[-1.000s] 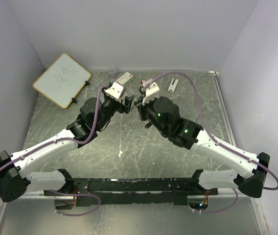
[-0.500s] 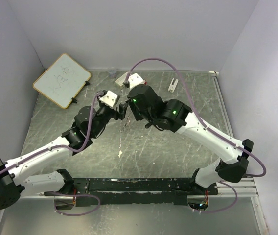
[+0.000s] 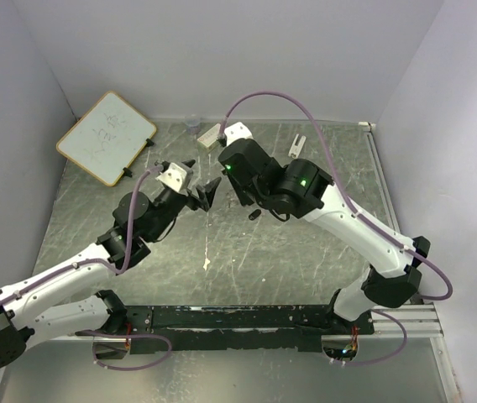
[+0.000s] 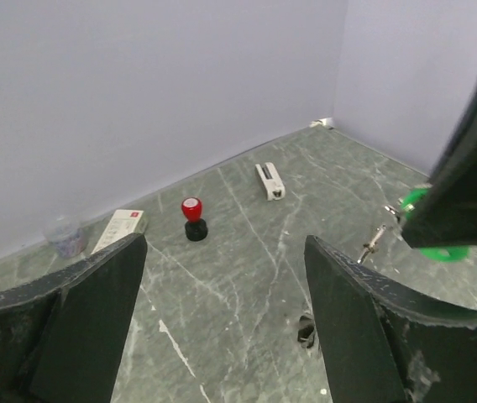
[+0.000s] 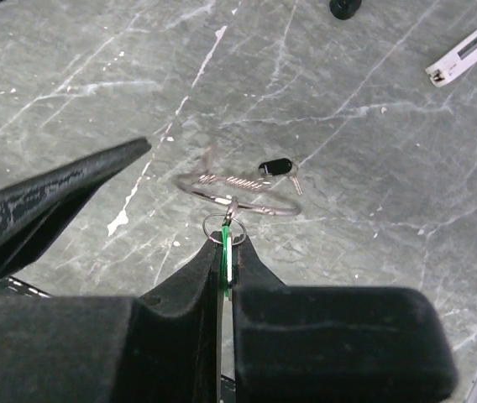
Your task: Remove the keys from the keyring
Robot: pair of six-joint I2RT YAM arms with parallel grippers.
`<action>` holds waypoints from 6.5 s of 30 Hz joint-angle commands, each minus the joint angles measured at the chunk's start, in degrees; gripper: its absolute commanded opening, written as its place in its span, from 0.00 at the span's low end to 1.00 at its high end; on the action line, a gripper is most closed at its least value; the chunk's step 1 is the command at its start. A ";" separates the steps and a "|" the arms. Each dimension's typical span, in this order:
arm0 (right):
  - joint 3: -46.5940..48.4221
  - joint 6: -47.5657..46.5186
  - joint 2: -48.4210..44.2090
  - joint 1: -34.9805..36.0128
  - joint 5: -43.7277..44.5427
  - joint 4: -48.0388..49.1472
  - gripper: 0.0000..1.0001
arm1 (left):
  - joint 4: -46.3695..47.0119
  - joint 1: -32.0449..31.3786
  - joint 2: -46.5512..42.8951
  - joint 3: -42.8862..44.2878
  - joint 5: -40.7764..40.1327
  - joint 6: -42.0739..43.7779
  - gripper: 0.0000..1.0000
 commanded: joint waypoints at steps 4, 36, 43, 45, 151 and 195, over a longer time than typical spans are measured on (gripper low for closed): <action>0.96 0.86 -0.47 0.38 2.53 -2.60 0.00 | 7.76 0.31 -0.83 -3.72 13.68 -0.47 0.98; -2.52 0.58 -2.34 0.65 0.95 1.38 0.00 | 30.40 0.33 8.00 -10.59 26.21 -1.42 0.72; -2.87 0.35 -2.47 0.88 0.81 2.03 0.00 | 34.79 0.24 10.34 -11.42 24.95 -2.00 0.73; -3.00 0.26 -2.50 0.95 0.95 2.17 0.00 | 36.08 0.29 11.19 -11.48 24.41 -2.01 0.72; -17.94 -0.63 -6.41 0.73 7.97 15.07 0.00 | 35.05 0.25 1.44 -13.67 18.45 2.70 0.07; -39.73 -1.55 11.22 -25.62 -25.27 57.22 0.00 | 30.98 20.47 23.05 -20.15 27.86 -26.58 0.07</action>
